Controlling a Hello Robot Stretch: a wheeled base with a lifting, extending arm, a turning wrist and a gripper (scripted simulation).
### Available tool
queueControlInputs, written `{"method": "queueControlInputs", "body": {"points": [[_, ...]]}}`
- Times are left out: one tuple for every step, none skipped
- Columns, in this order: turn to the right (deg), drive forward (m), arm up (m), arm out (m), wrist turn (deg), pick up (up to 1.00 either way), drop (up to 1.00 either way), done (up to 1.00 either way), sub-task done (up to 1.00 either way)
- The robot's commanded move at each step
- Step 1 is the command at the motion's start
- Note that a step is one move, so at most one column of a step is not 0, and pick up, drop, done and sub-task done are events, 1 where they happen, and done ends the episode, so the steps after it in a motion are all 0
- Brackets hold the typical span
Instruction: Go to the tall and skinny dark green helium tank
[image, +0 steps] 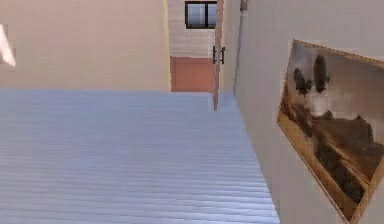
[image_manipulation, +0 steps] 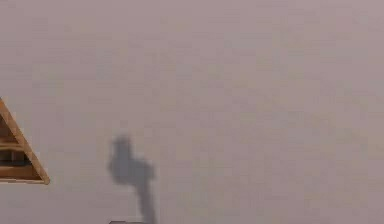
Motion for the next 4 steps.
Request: {"method": "queueControlInputs", "body": {"points": [[0.0, 1.0, 0.0, 0.0, 0.0, 0.0, 0.0, 0.0, 0.0], [0.0, 1.0, 0.0, 0.0, 0.0, 0.0, 0.0, 0.0, 0.0], [0.0, 1.0, 0.0, 0.0, 0.0, 0.0, 0.0, 0.0, 0.0], [-6.0, 0.0, 0.0, 0.0, 0.0, 0.0, 0.0, 0.0, 0.0]]}}
